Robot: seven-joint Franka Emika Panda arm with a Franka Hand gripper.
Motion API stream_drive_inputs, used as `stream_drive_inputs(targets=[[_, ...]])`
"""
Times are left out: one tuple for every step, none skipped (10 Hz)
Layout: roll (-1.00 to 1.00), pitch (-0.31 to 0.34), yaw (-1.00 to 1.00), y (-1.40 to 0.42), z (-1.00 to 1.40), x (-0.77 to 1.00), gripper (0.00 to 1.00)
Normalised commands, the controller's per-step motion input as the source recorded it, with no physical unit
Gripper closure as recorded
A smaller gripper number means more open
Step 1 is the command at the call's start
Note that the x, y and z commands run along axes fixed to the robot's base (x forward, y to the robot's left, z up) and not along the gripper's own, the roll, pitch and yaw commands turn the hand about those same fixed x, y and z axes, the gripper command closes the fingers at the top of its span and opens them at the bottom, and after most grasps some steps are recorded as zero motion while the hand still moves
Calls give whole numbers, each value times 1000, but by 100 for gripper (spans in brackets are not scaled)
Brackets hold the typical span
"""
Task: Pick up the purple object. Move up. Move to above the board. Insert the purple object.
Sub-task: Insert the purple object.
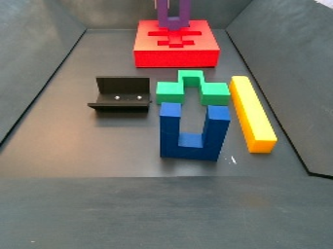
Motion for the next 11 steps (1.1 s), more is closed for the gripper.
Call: stream_drive_inputs(targets=[[0,-60,131,0,-360,63,100],[0,-91,109,0,-560,91,100],[0,-93,103,0,-737,166,100],[0,-89,97,0,-860,131,100],[-9,-69,94,0,-866,180,100],[0,-79,103,0,-1000,197,100],[0,-83,117,0,-983,234,100],[0,-66,83,-43,-823,106,100],[-3,-31,37,0,-89,-69,100],[6,-14,0,0,0,-9,100],[64,0,0,0,0,0,100]])
